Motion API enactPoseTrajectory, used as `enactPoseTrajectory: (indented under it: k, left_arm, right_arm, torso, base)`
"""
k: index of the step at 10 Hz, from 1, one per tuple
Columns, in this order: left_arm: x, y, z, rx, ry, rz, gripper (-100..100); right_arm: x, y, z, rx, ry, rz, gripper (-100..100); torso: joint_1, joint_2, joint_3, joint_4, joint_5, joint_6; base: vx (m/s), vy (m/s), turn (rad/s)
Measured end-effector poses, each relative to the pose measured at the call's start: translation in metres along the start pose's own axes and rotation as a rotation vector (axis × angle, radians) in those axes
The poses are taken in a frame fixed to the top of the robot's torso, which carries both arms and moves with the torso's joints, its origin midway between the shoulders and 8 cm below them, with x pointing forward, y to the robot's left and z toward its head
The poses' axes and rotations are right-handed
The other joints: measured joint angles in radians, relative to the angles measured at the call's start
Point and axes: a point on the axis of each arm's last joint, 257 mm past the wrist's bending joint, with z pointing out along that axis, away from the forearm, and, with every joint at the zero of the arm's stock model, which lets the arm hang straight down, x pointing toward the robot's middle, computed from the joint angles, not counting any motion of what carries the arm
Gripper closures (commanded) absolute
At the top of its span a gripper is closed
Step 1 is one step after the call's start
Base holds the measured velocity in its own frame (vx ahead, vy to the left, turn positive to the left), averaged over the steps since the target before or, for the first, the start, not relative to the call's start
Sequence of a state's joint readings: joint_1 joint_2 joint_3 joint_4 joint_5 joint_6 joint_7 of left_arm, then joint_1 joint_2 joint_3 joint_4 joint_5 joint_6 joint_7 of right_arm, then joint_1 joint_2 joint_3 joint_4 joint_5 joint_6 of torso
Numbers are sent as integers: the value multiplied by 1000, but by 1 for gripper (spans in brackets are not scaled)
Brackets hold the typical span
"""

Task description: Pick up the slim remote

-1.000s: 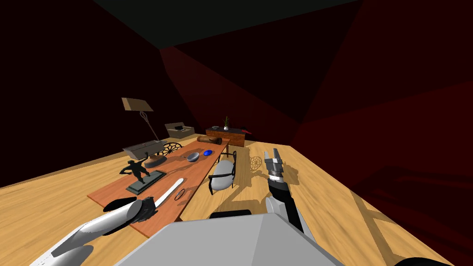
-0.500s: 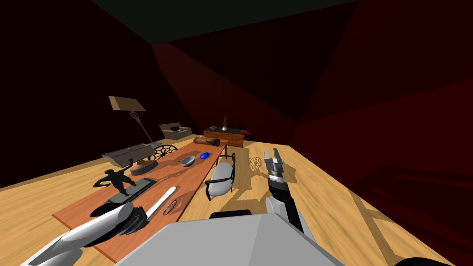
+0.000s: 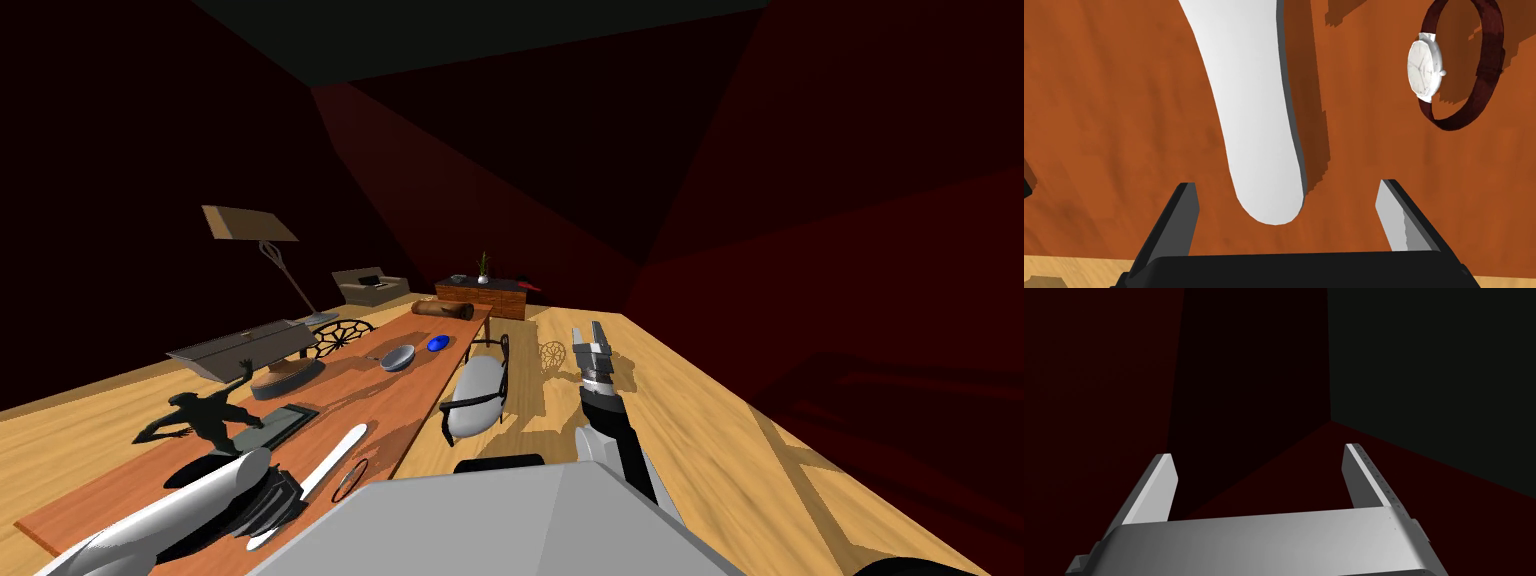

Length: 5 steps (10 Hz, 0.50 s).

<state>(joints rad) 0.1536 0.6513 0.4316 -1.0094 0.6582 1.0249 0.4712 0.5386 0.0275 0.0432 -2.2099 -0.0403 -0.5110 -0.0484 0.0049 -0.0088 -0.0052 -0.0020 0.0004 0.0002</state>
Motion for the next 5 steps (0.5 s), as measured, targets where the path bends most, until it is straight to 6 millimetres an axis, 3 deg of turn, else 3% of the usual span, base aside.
enactPoseTrajectory:
  k: [5]
  left_arm:
    - [-26,26,9,-112,-50,-122,-100]
  right_arm:
    - [0,0,0,0,0,0,0]
  torso:
    - [1,2,1,0,0,0]
  base:
    - [96,64,-67]
